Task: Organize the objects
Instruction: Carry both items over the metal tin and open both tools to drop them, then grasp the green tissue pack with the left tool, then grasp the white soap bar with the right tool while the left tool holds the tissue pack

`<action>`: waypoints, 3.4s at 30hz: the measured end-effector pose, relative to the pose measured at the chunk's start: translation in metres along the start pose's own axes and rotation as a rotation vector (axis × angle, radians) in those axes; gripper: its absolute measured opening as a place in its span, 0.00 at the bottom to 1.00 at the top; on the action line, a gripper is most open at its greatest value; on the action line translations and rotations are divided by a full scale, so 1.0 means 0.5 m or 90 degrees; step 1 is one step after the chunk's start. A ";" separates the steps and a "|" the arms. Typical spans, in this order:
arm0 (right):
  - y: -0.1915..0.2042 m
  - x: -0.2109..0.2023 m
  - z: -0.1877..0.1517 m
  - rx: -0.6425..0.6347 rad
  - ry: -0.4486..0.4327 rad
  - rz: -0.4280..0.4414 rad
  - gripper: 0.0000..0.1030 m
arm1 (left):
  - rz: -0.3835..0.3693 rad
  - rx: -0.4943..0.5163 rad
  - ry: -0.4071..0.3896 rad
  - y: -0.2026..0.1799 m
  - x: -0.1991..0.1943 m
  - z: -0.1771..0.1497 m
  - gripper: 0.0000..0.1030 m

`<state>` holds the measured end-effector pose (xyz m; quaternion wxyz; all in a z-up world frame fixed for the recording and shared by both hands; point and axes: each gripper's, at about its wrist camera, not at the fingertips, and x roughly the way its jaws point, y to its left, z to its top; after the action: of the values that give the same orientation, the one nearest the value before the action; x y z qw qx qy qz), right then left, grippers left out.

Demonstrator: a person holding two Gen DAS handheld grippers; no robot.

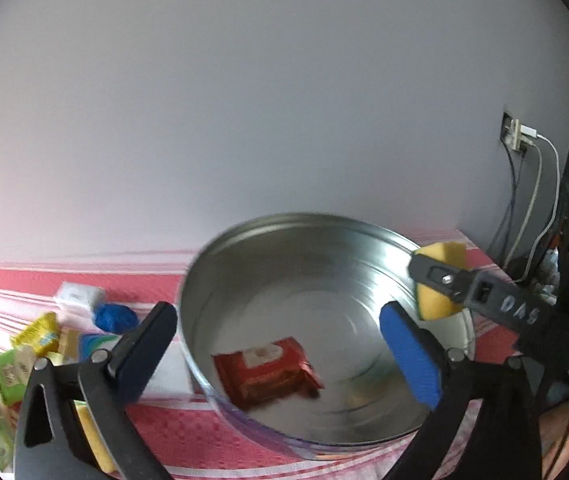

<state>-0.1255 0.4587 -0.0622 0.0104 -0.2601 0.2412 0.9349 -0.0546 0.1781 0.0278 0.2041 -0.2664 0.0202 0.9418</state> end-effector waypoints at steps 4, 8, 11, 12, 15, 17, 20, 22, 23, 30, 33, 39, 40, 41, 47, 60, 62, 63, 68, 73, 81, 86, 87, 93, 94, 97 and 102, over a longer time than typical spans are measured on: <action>-0.023 -0.004 0.007 0.060 -0.002 0.066 0.83 | 0.020 -0.002 -0.020 0.017 -0.019 -0.005 1.00; -0.027 0.000 0.010 0.079 0.007 0.108 0.86 | 0.020 -0.023 -0.017 0.035 -0.023 -0.012 1.00; -0.023 -0.006 0.012 0.075 -0.006 0.091 0.86 | 0.035 -0.026 -0.021 0.053 -0.030 -0.017 1.00; -0.020 -0.014 0.012 0.068 -0.019 0.079 0.86 | 0.045 -0.025 -0.025 0.058 -0.034 -0.020 1.00; -0.010 -0.039 0.018 0.048 -0.063 0.041 0.86 | 0.064 -0.026 -0.034 0.076 -0.045 -0.031 1.00; -0.005 -0.050 0.018 0.045 -0.080 0.033 0.86 | 0.075 -0.017 -0.033 0.087 -0.051 -0.038 1.00; 0.007 -0.054 0.009 0.044 -0.086 0.035 0.86 | 0.095 0.003 -0.038 0.093 -0.062 -0.048 1.00; 0.008 -0.052 0.004 0.037 -0.083 0.037 0.86 | 0.108 0.014 -0.040 0.097 -0.069 -0.055 1.00; 0.012 -0.052 0.001 0.032 -0.082 0.035 0.86 | 0.114 0.017 -0.041 0.099 -0.071 -0.054 1.00; 0.055 -0.057 -0.028 -0.046 -0.125 -0.019 0.86 | 0.137 0.020 -0.035 0.138 -0.083 -0.077 1.00; 0.071 -0.071 -0.040 -0.073 -0.143 -0.029 0.86 | 0.139 0.015 -0.033 0.159 -0.091 -0.083 1.00; 0.101 -0.082 -0.060 -0.100 -0.138 -0.020 0.86 | 0.149 -0.002 -0.018 0.219 -0.115 -0.101 1.00; 0.109 -0.085 -0.066 -0.102 -0.138 -0.012 0.86 | 0.152 -0.010 -0.016 0.234 -0.120 -0.103 1.00; 0.122 -0.092 -0.073 -0.105 -0.136 -0.005 0.86 | 0.158 -0.018 -0.016 0.250 -0.126 -0.105 1.00; 0.197 -0.081 -0.121 -0.154 -0.115 0.031 0.86 | 0.215 -0.099 -0.002 0.364 -0.169 -0.123 1.00; 0.351 -0.092 -0.220 -0.316 -0.060 0.118 0.86 | 0.222 -0.322 0.155 0.489 -0.149 -0.183 0.94; 0.365 -0.096 -0.233 -0.336 -0.056 0.126 0.86 | 0.222 -0.325 0.189 0.493 -0.129 -0.188 0.90; 0.365 -0.091 -0.237 -0.340 -0.056 0.127 0.86 | 0.224 -0.316 0.200 0.490 -0.122 -0.189 0.89; 0.365 -0.084 -0.246 -0.341 -0.046 0.132 0.86 | 0.244 -0.291 0.186 0.487 -0.126 -0.185 0.73; 0.366 -0.081 -0.249 -0.342 -0.041 0.129 0.86 | 0.234 -0.293 0.185 0.499 -0.126 -0.182 0.56; 0.381 -0.067 -0.265 -0.371 -0.007 0.157 0.86 | 0.323 -0.360 -0.039 0.543 -0.266 -0.150 0.57; 0.422 -0.050 -0.309 -0.447 0.071 0.220 0.86 | 0.377 -0.364 -0.072 0.542 -0.292 -0.145 0.57; 0.434 -0.042 -0.320 -0.464 0.102 0.233 0.86 | 0.371 -0.360 -0.065 0.543 -0.290 -0.143 0.57; 0.488 0.019 -0.374 -0.502 0.249 0.242 0.86 | 0.367 -0.346 -0.053 0.542 -0.269 -0.124 0.57; 0.495 0.027 -0.376 -0.503 0.252 0.238 0.86 | 0.370 -0.341 -0.052 0.544 -0.268 -0.125 0.57; 0.520 0.068 -0.380 -0.491 0.286 0.233 0.86 | 0.370 -0.337 -0.048 0.533 -0.265 -0.126 0.57; 0.555 0.115 -0.396 -0.505 0.326 0.234 0.86 | 0.363 -0.346 -0.039 0.549 -0.261 -0.134 0.57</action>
<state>-0.1202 0.1168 -0.1151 -0.3133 -0.4186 -0.0960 0.8470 -0.0289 -0.1319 0.0174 -0.1430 -0.2660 -0.1630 0.9393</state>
